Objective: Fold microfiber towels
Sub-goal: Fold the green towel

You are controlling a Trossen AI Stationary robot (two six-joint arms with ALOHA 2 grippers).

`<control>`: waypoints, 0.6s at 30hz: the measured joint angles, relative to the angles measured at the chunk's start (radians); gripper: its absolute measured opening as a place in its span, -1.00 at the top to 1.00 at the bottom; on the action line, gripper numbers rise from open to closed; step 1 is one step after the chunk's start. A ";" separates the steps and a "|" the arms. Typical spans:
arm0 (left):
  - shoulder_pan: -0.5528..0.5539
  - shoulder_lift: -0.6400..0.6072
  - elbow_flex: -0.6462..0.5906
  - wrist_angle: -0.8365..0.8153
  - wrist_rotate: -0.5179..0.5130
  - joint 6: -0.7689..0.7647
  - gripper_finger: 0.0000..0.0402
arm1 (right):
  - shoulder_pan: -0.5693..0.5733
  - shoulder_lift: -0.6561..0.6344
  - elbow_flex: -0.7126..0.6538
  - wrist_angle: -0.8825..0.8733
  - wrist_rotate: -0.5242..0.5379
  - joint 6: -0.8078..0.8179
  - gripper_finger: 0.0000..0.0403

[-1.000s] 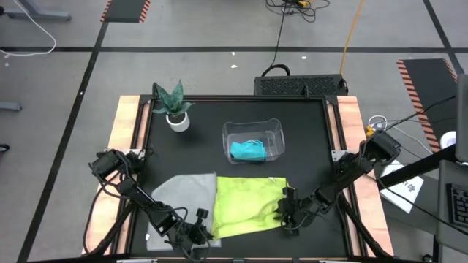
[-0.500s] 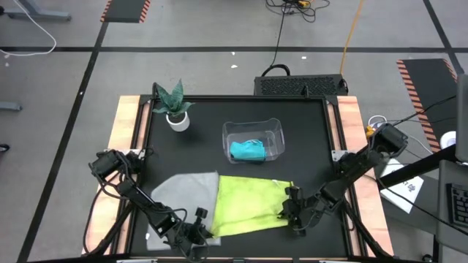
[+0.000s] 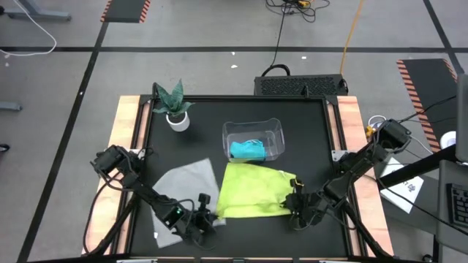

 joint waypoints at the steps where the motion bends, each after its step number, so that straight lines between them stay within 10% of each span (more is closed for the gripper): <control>1: 0.000 0.000 0.000 0.000 0.002 0.000 0.98 | 0.004 0.000 0.000 0.005 -0.001 -0.001 0.96; 18: -0.003 0.000 0.000 0.002 0.025 -0.037 0.97 | 0.017 0.002 0.000 0.106 -0.029 -0.049 0.58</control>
